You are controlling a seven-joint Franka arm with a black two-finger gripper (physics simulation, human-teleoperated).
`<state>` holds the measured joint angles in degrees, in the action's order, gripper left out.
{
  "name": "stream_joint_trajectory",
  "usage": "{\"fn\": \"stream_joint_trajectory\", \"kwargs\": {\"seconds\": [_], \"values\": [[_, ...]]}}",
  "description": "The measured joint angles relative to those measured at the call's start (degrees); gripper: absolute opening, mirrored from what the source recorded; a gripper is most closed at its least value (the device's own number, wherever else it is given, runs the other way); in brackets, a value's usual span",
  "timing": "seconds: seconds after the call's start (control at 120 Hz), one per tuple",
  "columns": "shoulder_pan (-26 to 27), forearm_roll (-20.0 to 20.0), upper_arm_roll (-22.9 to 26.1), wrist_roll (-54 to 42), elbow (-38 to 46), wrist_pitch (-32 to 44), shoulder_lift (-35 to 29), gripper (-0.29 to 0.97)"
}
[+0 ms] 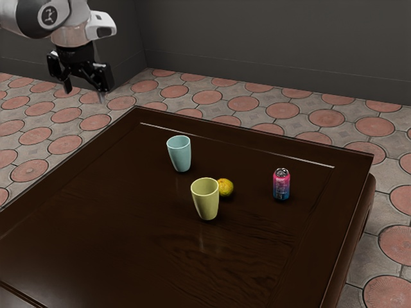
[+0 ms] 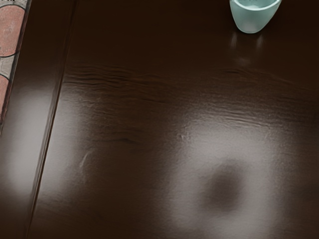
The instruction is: Place the left cup onto the right cup
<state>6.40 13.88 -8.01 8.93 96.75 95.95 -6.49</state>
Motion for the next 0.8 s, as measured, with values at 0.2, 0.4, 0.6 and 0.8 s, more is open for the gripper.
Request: {"fn": "stream_joint_trajectory", "kwargs": {"seconds": [0.2,0.4,0.6,0.8], "values": [[-0.3,-0.1,1.6,0.2,-1.7,1.2,3.9,0.68],[0.3,-5.2,1.8,0.3,-2.2,6.9,15.3,0.68],[-0.2,-9.8,2.4,0.5,-4.1,14.2,26.0,0.68],[-1.7,-11.8,2.0,0.1,-16.0,17.6,36.7,0.68]]}}
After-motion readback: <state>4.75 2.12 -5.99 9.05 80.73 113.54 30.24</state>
